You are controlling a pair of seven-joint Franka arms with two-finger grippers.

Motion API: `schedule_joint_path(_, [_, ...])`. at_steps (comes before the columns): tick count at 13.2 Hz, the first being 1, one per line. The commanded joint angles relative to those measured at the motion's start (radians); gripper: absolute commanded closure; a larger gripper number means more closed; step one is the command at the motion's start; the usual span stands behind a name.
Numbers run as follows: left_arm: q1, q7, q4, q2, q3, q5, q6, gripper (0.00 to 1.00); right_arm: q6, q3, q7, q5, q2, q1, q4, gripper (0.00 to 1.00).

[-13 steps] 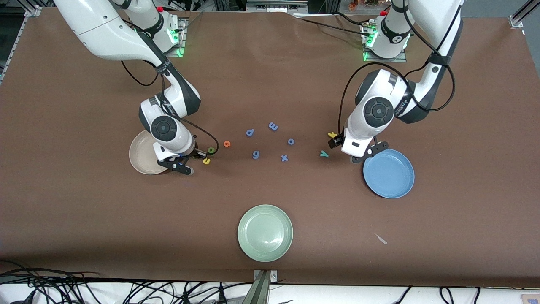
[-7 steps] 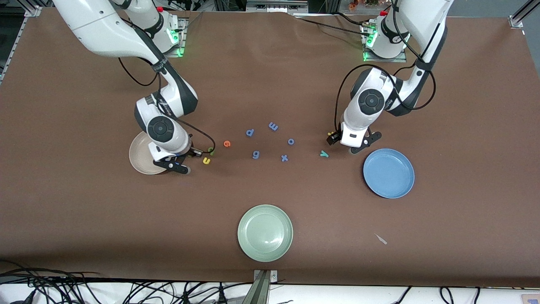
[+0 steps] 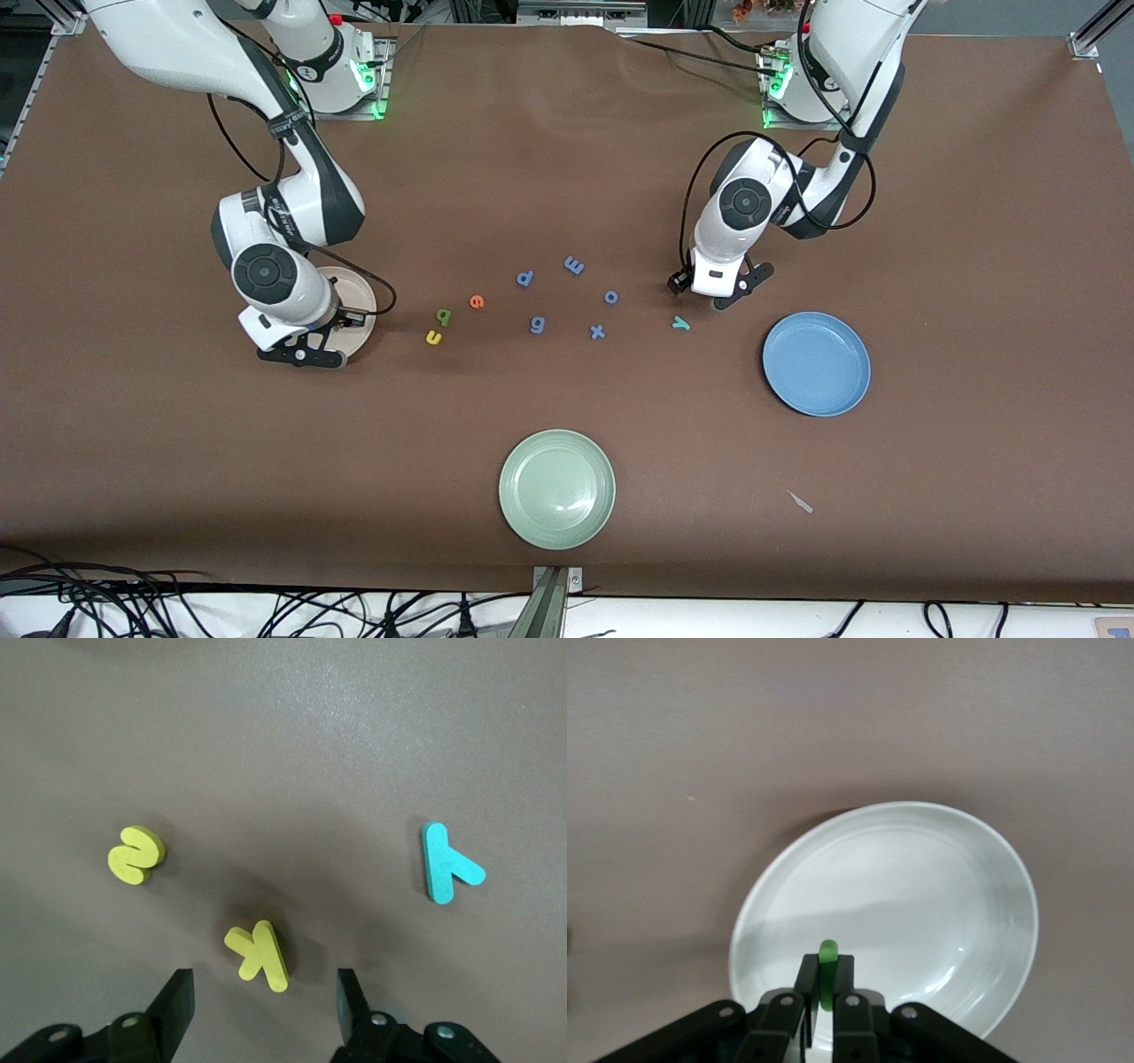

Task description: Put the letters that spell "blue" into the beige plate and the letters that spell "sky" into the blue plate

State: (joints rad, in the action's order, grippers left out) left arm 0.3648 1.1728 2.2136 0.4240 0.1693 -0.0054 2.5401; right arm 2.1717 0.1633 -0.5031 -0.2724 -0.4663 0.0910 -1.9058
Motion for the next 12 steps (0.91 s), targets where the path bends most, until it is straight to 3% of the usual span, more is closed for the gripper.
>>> schedule_joint_path(1, [0.000,0.021,0.014,0.002,-0.005,0.024,0.028,0.30,0.017,0.001,0.012,0.012,0.012,-0.004,-0.035,0.69])
schedule_joint_path(4, [-0.012,0.021,0.012,0.005,-0.010,0.022,0.029,0.37,0.019,0.013,0.003,0.105,0.006,-0.002,-0.029,0.66])
schedule_joint_path(6, [-0.029,0.019,0.015,0.009,-0.013,0.024,0.061,0.41,0.037,0.067,-0.081,0.098,-0.023,0.000,0.010,0.60])
schedule_joint_path(10, [-0.032,0.021,0.015,0.015,-0.011,0.022,0.062,0.66,0.086,0.136,-0.201,0.056,-0.086,0.012,0.079,0.58])
schedule_joint_path(12, [-0.032,0.022,0.017,0.022,-0.010,0.022,0.062,0.67,0.155,0.136,-0.298,-0.026,-0.119,0.038,0.071,0.37])
